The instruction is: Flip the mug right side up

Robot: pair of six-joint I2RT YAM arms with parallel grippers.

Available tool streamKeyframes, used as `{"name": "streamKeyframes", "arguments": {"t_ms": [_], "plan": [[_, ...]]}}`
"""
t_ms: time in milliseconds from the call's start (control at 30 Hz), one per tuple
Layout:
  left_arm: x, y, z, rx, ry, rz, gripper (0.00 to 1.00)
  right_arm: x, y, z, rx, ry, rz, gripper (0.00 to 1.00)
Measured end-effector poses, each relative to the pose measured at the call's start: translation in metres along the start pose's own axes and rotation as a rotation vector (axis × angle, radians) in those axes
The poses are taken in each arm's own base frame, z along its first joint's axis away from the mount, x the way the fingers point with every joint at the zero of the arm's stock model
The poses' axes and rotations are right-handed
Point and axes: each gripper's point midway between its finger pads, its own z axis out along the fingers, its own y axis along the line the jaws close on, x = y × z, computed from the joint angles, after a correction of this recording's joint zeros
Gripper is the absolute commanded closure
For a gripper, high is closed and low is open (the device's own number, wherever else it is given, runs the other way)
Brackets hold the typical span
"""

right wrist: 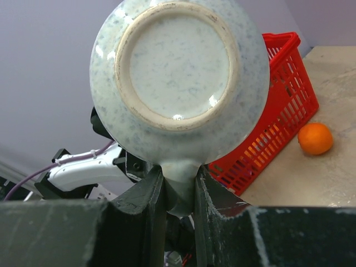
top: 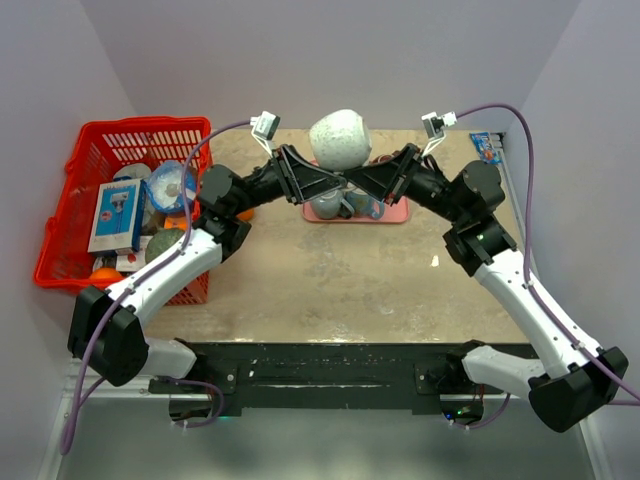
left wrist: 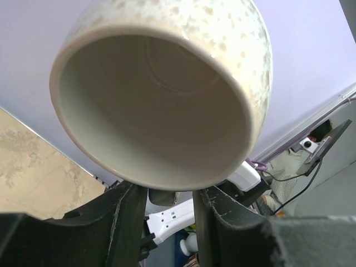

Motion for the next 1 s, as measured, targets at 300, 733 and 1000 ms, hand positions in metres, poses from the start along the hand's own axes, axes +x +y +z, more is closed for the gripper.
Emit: {"name": "streamKeyframes", "arguments": {"t_ms": [300, 733, 1000], "plan": [[0.007, 0.003, 0.004, -0.023, 0.036, 0.024, 0.48, 0.001, -0.003, 0.004, -0.002, 0.004, 0.0, 1.0], [0.01, 0.014, 0.005, -0.069, 0.064, 0.072, 0.76, 0.003, -0.009, 0.006, 0.005, 0.007, -0.002, 1.0], [0.008, 0.014, 0.006, -0.075, 0.069, 0.083, 0.69, 0.002, -0.009, 0.007, -0.005, 0.006, -0.01, 1.0]]}}
